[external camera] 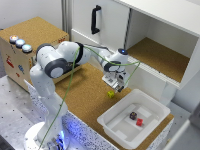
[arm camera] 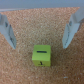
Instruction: Lift the yellow block
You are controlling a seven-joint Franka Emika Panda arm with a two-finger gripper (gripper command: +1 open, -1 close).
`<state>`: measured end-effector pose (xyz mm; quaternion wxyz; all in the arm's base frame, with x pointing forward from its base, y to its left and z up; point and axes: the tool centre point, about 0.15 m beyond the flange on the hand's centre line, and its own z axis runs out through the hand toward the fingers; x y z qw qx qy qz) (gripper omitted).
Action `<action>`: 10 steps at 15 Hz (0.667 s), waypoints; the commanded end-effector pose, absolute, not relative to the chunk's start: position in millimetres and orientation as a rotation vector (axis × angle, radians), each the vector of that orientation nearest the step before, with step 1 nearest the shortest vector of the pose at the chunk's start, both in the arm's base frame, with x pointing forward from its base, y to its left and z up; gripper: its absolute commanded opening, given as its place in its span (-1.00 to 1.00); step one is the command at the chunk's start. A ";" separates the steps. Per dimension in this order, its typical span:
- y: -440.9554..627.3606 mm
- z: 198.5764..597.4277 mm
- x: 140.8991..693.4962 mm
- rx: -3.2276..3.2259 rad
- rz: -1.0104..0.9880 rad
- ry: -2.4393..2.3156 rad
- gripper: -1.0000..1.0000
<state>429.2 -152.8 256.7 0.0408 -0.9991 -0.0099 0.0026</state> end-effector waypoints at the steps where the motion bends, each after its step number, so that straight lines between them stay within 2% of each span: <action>1: -155.1 227.1 428.6 -3.115 -0.115 -0.055 1.00; 10: -142.2 198.5 426.8 -3.161 -0.044 -0.062 1.00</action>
